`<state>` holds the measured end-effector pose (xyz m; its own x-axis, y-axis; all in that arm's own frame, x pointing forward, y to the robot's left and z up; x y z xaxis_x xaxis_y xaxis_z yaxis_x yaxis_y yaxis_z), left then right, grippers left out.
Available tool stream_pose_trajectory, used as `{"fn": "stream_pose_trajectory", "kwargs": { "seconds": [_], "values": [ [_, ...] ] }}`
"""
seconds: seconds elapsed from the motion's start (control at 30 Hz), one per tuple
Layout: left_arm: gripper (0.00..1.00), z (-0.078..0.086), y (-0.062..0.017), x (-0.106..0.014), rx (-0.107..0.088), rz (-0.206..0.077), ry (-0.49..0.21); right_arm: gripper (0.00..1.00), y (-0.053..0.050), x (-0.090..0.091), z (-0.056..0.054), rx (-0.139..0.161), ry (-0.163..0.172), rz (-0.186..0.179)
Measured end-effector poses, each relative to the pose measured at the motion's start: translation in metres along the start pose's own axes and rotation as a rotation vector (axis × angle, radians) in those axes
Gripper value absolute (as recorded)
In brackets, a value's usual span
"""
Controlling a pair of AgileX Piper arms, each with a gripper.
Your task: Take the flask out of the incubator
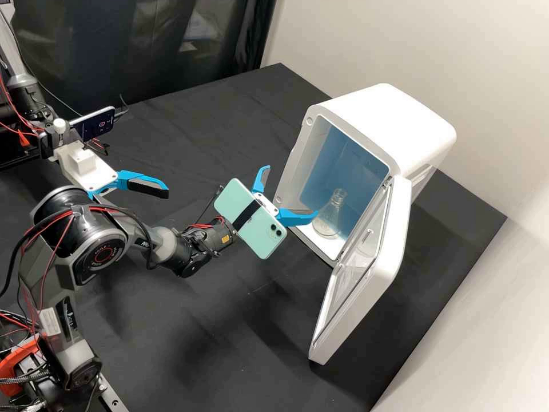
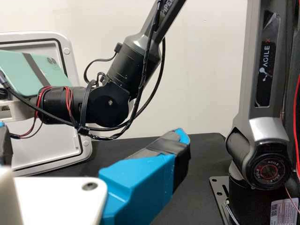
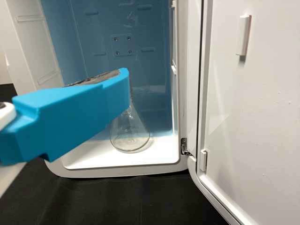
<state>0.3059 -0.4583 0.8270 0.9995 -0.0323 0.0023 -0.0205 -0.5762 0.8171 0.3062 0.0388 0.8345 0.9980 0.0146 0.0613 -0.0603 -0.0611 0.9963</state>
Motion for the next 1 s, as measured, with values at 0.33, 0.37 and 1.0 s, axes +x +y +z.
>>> {"fn": "stream_pose_trajectory", "kwargs": {
  "seconds": [0.33,0.37,1.0],
  "values": [
    [1.0,0.0,0.0,0.0,0.0,0.0,0.0,1.0,0.0,0.0,0.0,0.0,0.0,0.0],
    [1.0,0.0,0.0,0.0,0.0,0.0,0.0,1.0,0.0,0.0,0.0,0.0,0.0,0.0],
    [1.0,-0.058,-0.0027,0.0,-0.05,-0.005,0.178,1.0,0.0,0.0,0.0,0.0,0.0,0.0]
  ]
}}
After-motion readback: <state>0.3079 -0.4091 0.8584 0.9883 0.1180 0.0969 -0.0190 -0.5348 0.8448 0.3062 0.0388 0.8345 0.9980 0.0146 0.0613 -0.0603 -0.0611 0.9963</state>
